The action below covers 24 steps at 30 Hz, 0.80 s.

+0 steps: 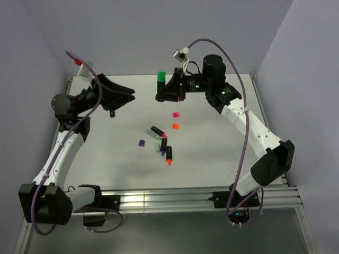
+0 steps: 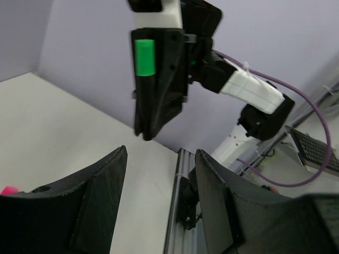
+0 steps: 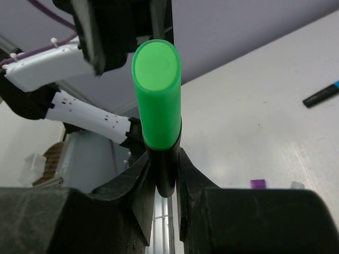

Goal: Insert the pens into the pen caps
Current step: Press the pen cap onto the pen.

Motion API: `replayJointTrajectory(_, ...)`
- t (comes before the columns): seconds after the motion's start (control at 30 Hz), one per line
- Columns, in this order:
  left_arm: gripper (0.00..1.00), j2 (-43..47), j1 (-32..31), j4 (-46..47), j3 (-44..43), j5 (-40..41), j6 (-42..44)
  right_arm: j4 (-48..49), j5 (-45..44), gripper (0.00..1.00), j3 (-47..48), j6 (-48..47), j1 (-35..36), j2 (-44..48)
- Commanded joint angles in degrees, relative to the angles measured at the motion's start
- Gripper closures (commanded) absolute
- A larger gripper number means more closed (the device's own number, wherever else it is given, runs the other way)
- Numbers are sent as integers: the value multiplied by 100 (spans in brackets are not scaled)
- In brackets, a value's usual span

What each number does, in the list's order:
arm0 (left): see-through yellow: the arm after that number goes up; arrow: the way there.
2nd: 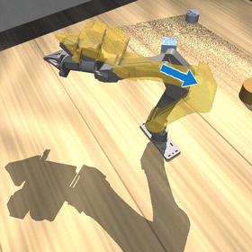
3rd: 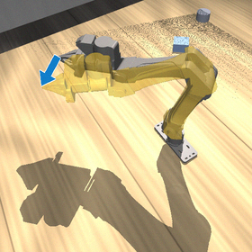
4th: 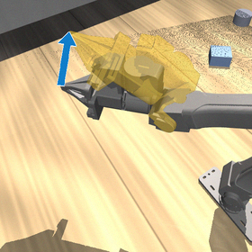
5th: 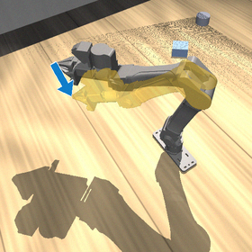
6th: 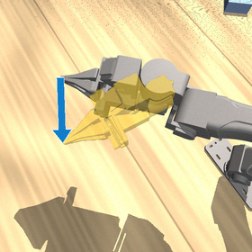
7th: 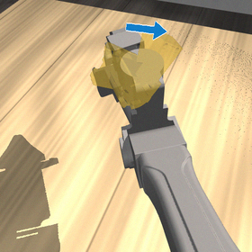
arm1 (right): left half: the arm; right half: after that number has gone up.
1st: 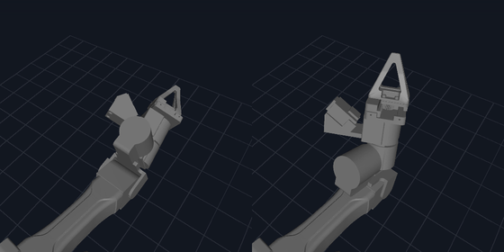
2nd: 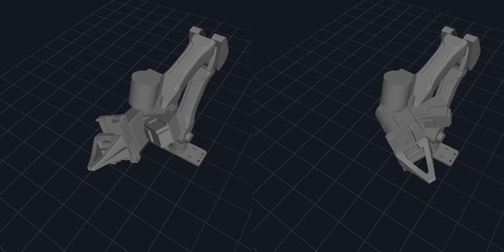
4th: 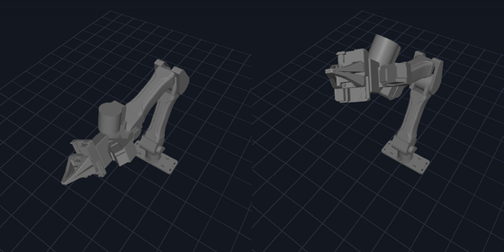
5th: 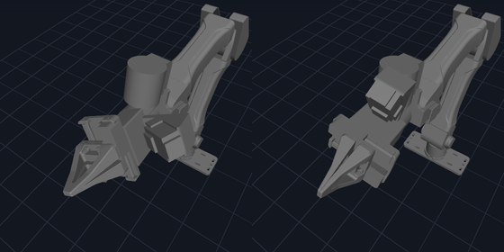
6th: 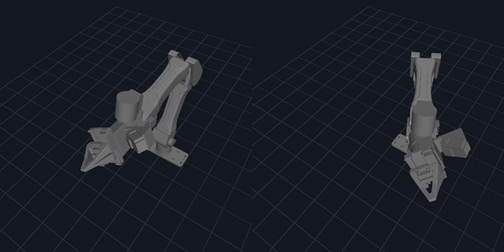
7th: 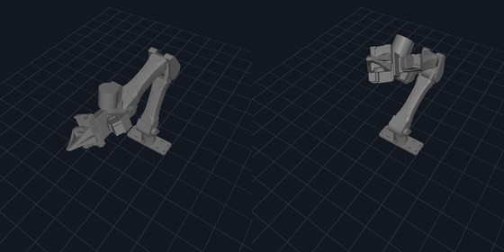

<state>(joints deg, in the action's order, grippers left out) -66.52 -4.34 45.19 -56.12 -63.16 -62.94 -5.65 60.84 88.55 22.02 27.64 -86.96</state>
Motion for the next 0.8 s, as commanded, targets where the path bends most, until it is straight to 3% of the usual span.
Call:
replayJointTrajectory(0.0, 40, 263, -427, 1001, 109, 5, -518, 916, 253, 100, 22, 584, 207, 136)
replayJointTrajectory(0.77, 44, -1, -1008, 1088, 145, 497, -544, 987, 235, 100, 13, 584, 1007, -41)
